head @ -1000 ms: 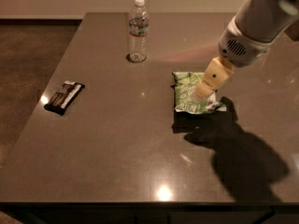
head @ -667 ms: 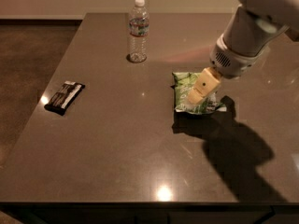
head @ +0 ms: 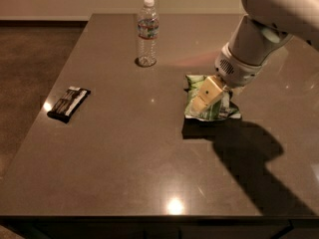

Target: Pick green jalapeno chip bag

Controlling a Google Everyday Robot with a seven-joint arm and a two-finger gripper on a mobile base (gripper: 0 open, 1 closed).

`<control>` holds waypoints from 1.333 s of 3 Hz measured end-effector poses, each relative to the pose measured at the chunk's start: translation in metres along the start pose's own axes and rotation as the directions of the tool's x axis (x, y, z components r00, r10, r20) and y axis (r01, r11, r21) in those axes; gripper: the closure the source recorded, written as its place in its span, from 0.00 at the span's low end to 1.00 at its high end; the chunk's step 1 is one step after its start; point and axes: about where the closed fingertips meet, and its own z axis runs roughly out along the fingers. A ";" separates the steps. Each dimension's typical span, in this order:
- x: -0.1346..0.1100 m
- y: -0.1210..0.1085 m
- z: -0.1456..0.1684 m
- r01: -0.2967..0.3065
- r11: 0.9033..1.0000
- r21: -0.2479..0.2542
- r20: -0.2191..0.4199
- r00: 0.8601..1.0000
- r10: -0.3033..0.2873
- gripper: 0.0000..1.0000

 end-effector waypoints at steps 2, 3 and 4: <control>-0.014 0.022 -0.006 0.065 0.994 -0.087 0.037 0.997 -0.062 0.74; -0.023 0.031 -0.023 0.117 0.989 -0.094 0.073 0.991 -0.110 0.96; -0.038 0.040 -0.055 0.189 0.979 -0.073 0.128 0.975 -0.179 1.00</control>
Offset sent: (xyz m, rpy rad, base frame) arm -0.0031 0.0281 0.0099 0.1084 0.0179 0.0967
